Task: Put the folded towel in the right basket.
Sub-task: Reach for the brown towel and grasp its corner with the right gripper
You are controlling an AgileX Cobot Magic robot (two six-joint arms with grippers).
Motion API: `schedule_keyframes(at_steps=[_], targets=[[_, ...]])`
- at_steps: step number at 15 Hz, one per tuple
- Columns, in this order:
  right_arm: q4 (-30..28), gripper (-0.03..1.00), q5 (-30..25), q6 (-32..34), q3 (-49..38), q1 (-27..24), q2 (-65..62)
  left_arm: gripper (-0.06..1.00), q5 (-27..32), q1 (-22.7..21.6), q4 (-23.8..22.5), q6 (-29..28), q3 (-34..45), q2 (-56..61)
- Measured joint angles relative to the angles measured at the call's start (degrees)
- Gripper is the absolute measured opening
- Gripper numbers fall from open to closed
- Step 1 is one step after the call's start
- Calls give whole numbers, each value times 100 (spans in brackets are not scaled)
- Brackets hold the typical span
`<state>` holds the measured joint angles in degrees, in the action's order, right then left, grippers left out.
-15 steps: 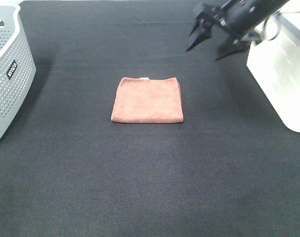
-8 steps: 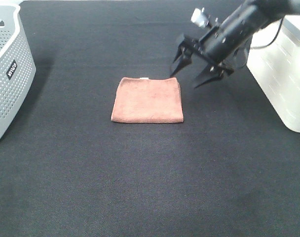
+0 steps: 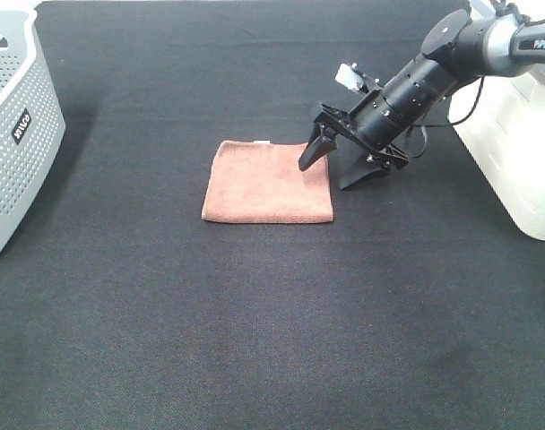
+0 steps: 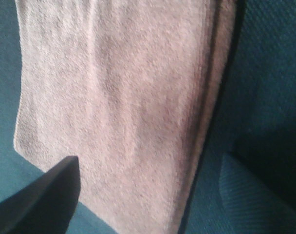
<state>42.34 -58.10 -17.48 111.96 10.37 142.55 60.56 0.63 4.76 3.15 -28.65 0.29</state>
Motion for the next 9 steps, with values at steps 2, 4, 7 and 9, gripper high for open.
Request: schedule_keyframes(at_steps=[2,4,7,9], targets=[[17,71,86,-6,11,0,57,87,0,0,0,0,0,0],[57,68,115,-120,52,29,115,87,0,0,0,0,0,0],[46,56,160,-183,195,223,212,87,0,0,0,0,0,0],[-6,18,143,-138,481,264,269,87,0,0,0,0,0,0]])
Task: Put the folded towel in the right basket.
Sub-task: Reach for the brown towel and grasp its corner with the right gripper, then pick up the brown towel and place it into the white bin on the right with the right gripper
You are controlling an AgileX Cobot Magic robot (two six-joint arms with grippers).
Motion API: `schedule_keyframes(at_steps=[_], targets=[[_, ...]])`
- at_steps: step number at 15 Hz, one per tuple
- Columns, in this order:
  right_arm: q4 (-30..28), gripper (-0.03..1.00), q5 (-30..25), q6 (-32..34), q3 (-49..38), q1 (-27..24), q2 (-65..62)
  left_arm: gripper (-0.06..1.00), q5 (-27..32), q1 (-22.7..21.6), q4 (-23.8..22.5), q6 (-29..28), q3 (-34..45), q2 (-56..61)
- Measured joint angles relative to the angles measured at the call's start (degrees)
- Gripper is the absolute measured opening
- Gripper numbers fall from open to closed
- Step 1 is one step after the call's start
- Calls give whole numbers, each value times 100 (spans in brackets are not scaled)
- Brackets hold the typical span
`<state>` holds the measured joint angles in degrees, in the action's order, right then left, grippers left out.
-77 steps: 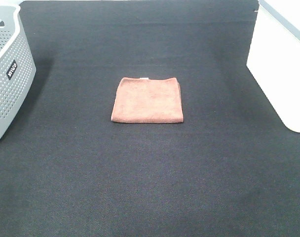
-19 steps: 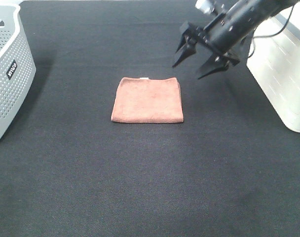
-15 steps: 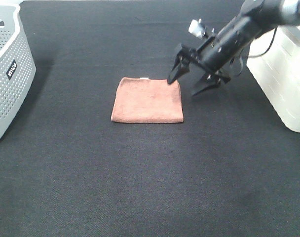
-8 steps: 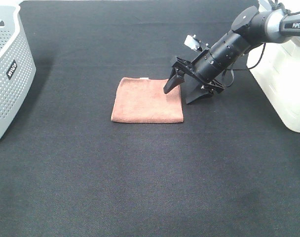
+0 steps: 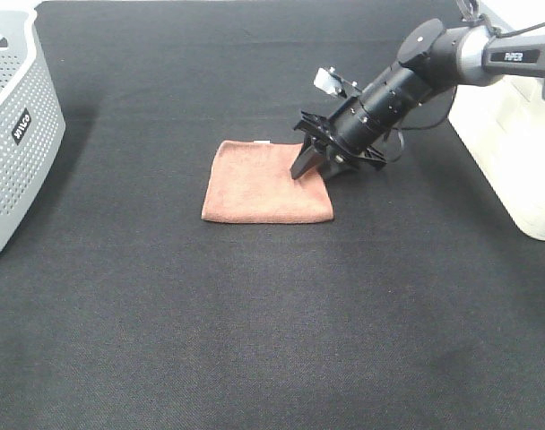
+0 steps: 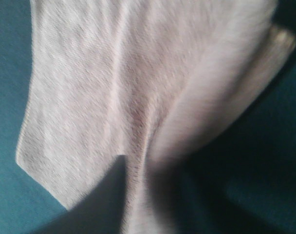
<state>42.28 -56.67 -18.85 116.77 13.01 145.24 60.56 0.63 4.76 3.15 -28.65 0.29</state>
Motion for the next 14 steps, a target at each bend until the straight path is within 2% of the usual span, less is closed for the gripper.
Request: schedule_keyframes(at_steps=[1,2,4,6,7,9,14], targets=[[-120,4,-86,46,183,0,0,87,0,0,0,0,0,0],[-172,0,-218,109,355,0,0,87,0,0,0,0,0,0],[-172,0,-424,143,527,0,0,87,0,0,0,0,0,0],[-149,0,-1060,269,1106,0,6,87,0,0,0,0,0,0],[-149,0,-1209,378,1438,0,6,87,0,0,0,0,0,0],[-149,0,-1238,733,1937,0,-80,87,0,0,0,0,0,0],[-504,0,-1272,882,2051,0,-1043,87,0,0,0,0,0,0]])
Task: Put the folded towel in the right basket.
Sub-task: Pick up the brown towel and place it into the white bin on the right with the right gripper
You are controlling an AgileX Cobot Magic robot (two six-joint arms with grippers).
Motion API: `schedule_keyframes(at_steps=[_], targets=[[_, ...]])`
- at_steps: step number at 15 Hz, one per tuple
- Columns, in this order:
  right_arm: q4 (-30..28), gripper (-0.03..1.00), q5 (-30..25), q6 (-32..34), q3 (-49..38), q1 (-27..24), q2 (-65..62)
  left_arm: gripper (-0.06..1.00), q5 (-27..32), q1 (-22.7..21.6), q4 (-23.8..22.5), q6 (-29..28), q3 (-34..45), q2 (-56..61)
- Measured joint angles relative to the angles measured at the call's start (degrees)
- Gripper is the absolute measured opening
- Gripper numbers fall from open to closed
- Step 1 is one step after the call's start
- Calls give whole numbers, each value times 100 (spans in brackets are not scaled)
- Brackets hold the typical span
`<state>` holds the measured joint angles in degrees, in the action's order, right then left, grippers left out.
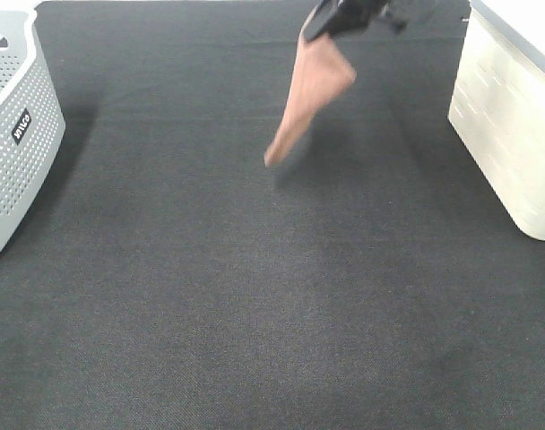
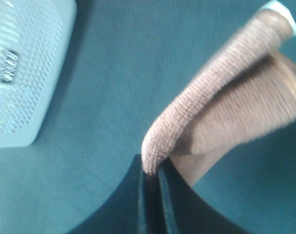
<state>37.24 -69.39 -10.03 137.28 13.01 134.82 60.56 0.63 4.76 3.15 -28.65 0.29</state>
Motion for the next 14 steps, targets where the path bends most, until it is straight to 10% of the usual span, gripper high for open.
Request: schedule_keyframes(at_steps=[9,14], targets=[[-2979,0,-29,476,6,-69,-1828,87,0,0,0,0,0,0],[-3197,0,-34,607,6,-877,-2172,87,0,0,0,0,0,0]])
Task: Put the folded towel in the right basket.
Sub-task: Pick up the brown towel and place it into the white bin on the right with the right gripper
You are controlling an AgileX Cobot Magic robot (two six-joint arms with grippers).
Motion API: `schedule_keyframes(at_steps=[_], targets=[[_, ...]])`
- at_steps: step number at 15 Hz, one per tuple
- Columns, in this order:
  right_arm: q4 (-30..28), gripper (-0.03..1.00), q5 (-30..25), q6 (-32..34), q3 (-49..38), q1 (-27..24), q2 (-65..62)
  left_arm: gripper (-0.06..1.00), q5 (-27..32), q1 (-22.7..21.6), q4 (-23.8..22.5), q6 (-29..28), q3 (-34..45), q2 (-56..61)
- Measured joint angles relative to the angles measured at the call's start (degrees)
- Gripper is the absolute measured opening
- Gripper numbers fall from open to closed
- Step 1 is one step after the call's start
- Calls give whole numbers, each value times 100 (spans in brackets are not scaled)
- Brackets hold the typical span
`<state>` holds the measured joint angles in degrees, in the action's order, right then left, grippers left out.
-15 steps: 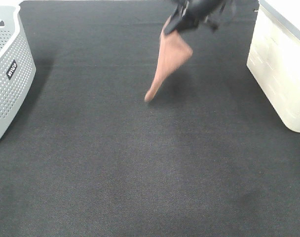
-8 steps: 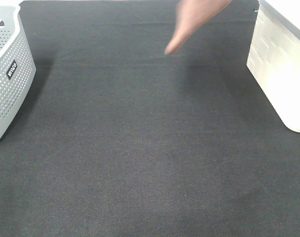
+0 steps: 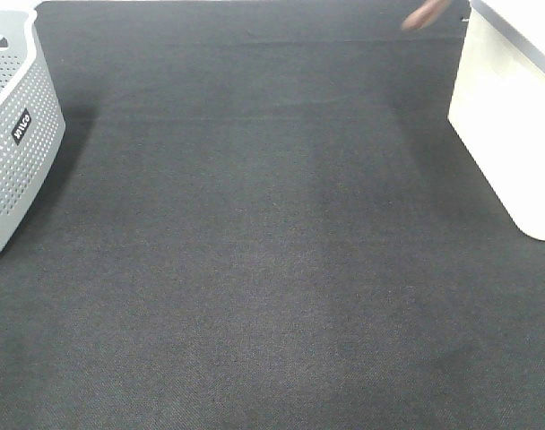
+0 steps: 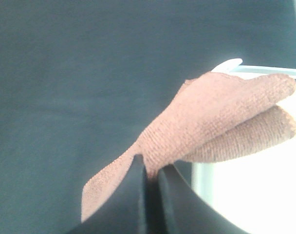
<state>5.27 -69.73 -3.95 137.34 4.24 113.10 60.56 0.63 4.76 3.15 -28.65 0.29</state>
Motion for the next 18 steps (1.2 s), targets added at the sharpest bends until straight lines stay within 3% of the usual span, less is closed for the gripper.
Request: schedule_keyframes(at_steps=[3,6,8,12,15,16,18], targets=[[854,0,6,-178,-189,-1186,-86,87,0,0,0,0,0,0],[1455,0,6,-544,-911,-1948,-92,87,0,0,0,0,0,0],[1564,0,132,-705,-1604,-2252,-92,87,0,0,0,0,0,0],[1639,2,859,-865,-2372,-2269,17,87,0,0,0,0,0,0],[1570,27,928,-837,-2406,-2269,332,87,0,0,0,0,0,0],[1570,27,928,-837,-2406,-2269,332,87,0,0,0,0,0,0],[1324,56,968,-653,-2429,-2269,401,87,0,0,0,0,0,0]])
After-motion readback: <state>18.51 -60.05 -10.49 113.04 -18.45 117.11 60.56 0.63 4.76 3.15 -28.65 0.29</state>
